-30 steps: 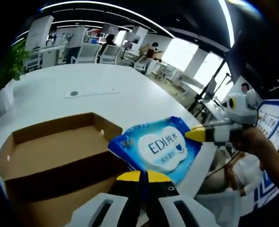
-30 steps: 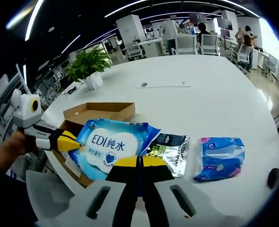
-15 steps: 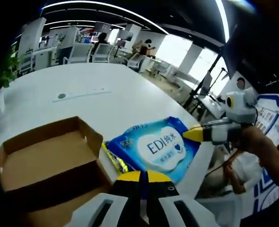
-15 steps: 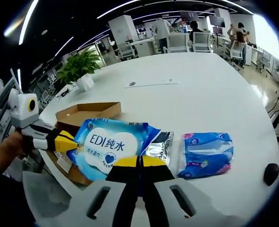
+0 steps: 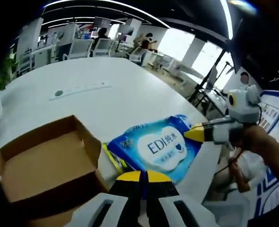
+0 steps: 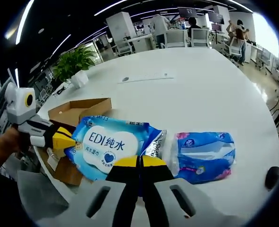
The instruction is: Operate the shoe box by opening the lid, removing the specified soft item, and placing it in the target area until the item is outside and the box remains undamaged.
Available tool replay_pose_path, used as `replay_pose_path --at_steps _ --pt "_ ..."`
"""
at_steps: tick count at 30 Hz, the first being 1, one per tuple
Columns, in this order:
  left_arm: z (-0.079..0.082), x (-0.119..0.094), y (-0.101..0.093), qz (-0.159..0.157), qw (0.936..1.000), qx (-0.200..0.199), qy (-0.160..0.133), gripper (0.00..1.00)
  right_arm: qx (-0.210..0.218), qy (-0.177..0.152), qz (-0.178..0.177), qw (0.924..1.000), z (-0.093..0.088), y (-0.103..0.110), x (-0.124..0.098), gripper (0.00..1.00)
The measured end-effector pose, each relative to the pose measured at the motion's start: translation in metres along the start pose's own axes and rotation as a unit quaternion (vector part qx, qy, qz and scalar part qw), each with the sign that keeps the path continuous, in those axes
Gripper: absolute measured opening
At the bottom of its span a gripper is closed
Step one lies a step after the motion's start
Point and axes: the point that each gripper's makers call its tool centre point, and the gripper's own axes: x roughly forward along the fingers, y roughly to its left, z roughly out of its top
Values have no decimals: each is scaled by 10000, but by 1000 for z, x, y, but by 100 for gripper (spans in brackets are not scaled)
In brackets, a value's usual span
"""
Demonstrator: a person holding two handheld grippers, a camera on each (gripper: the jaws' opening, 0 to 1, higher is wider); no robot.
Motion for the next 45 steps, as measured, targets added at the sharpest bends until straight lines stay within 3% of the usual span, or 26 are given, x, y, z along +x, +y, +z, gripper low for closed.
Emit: replay_pose_path --at_steps 17,23,32,45 --pt "-8 36 18 393 9966 440 573 0 48 334 69 9994 -18 -20 39 0" --pt "-10 41 24 470 9957 496 621 0 118 366 75 9992 -20 -27 52 0" --pt "-10 47 24 552 9935 766 638 0 90 332 -6 9994 -22 -35 52 0" --pt "-16 39 24 842 9805 1623 723 4 -19 277 -124 9995 -20 -34 53 0"
